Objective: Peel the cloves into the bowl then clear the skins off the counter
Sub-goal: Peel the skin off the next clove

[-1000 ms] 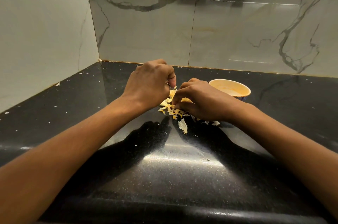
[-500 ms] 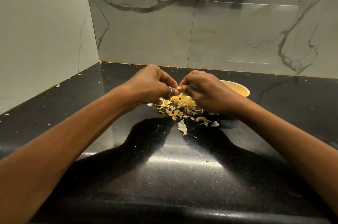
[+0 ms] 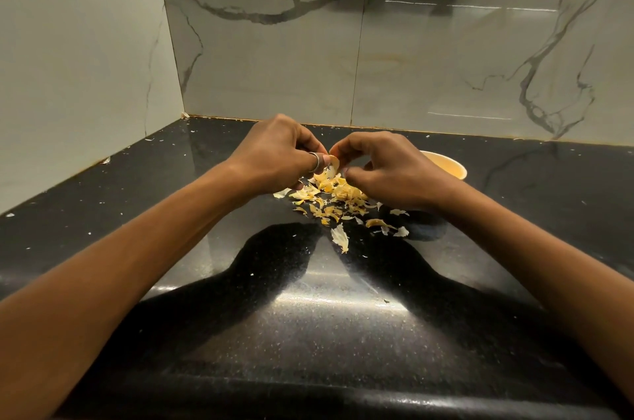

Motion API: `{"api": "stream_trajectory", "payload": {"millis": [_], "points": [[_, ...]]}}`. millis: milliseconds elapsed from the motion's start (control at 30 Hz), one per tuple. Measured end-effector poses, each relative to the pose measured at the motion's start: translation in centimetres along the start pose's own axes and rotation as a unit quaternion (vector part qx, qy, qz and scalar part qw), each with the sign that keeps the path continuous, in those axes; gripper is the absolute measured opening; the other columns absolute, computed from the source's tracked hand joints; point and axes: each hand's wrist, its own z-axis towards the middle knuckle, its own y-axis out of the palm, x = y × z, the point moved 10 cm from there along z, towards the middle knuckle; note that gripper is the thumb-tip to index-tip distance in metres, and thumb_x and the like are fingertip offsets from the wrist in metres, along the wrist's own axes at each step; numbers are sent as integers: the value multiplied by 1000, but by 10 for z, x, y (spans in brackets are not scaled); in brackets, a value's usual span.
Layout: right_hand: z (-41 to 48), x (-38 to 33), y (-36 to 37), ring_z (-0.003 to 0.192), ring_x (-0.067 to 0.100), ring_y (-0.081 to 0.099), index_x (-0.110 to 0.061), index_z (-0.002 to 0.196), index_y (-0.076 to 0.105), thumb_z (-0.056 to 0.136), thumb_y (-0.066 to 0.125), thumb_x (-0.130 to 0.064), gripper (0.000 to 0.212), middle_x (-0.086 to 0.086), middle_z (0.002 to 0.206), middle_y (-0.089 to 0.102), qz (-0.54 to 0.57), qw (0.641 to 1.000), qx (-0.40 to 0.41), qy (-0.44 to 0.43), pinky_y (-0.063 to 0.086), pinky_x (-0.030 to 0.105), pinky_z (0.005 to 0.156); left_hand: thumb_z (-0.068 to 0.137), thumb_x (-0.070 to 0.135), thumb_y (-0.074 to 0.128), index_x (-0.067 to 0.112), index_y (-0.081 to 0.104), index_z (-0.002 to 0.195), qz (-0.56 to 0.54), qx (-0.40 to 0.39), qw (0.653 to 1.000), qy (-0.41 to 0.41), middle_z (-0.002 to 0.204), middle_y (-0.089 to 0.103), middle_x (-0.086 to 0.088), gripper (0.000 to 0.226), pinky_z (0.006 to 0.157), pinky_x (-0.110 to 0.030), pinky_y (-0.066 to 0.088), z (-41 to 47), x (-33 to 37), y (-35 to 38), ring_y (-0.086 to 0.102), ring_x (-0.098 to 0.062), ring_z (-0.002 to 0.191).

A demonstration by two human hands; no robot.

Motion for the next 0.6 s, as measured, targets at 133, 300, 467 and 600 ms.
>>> {"api": "stream_trajectory", "payload": {"millis": [133,300,467,600], "points": [[1,-1,-1,94,10,69,-14,114,71,91,71,-12,23,-1,101,73,6,1000,13,-8,58,33,88,93,17,71,11,76,95,-6,-3,1000,-6,81,74,-4,8,58,-23,58,0,-2,2,72,-20,77],[1,-1,-3,85,3,69,-15,107,77,91,71,-7,19,-2,97,76,-22,999,31,-14,57,17,78,92,23,72,14,76,92,40,1,999,-2,78,74,-2,10,62,-32,63,0,-3,3,73,-19,74],[0,-5,-10,76,0,68,-17,98,79,86,78,-17,12,-6,89,75,-78,997,-2,-13,57,17,72,89,31,74,23,79,90,77,14,997,14,76,73,3,9,69,-35,62,0,-1,1,70,-15,70],[-2,-2,-13,77,-3,68,-19,100,79,86,77,-15,14,-9,91,76,-125,990,-61,13,55,13,72,85,23,78,26,80,92,110,21,993,26,78,73,9,8,65,-22,48,-1,3,0,62,-1,68]]}}
